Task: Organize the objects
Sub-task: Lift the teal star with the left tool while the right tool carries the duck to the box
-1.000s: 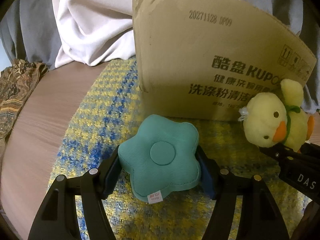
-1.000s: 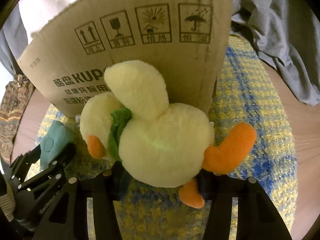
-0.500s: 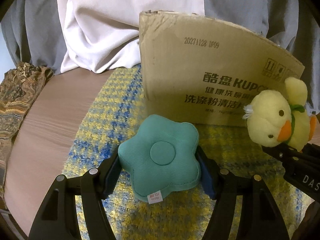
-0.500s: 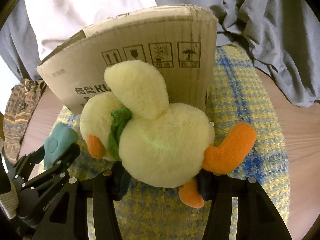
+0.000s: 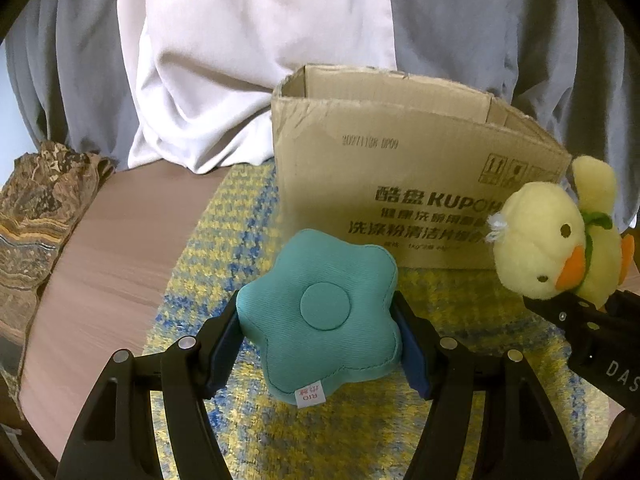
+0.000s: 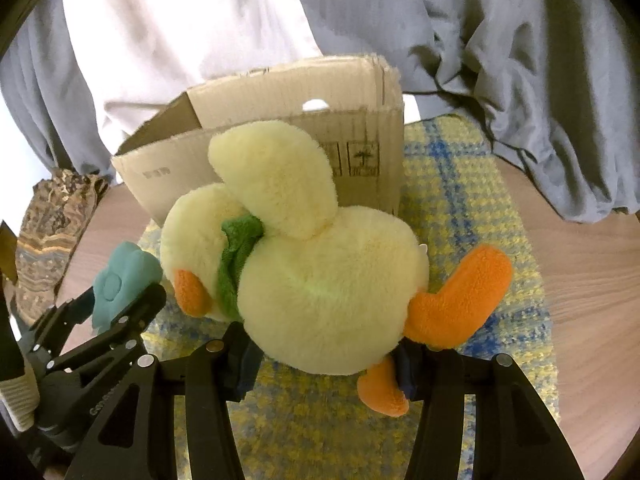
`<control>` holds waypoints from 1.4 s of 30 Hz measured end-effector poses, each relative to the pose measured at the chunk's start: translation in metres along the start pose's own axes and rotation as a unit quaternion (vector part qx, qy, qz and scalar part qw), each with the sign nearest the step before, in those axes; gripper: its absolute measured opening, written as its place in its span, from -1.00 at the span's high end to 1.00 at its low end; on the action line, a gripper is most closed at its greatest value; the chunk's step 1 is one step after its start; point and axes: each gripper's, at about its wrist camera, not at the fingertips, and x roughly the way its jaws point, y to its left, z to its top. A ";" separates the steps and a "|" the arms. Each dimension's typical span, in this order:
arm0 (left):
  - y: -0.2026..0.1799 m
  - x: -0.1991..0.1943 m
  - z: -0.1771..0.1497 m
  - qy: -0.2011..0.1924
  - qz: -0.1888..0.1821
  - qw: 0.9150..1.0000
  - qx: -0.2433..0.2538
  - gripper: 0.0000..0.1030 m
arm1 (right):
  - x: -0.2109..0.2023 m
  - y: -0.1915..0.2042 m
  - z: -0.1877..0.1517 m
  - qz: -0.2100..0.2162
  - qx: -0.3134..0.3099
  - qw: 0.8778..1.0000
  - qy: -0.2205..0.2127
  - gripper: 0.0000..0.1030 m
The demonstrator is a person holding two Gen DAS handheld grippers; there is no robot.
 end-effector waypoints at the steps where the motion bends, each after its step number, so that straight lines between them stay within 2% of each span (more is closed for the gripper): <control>1: 0.000 -0.003 0.001 -0.002 0.000 1.000 -0.001 -0.32 | 0.006 -0.008 0.004 0.001 0.000 1.000 -0.003 -0.03; 22: -0.004 -0.045 0.042 -0.049 -0.012 0.999 0.003 -0.32 | -0.049 0.002 0.033 0.011 -0.009 0.998 -0.066 -0.03; 42: -0.013 -0.058 0.108 -0.080 -0.028 0.996 0.018 -0.32 | -0.068 0.008 0.091 0.009 -0.014 0.995 -0.100 -0.03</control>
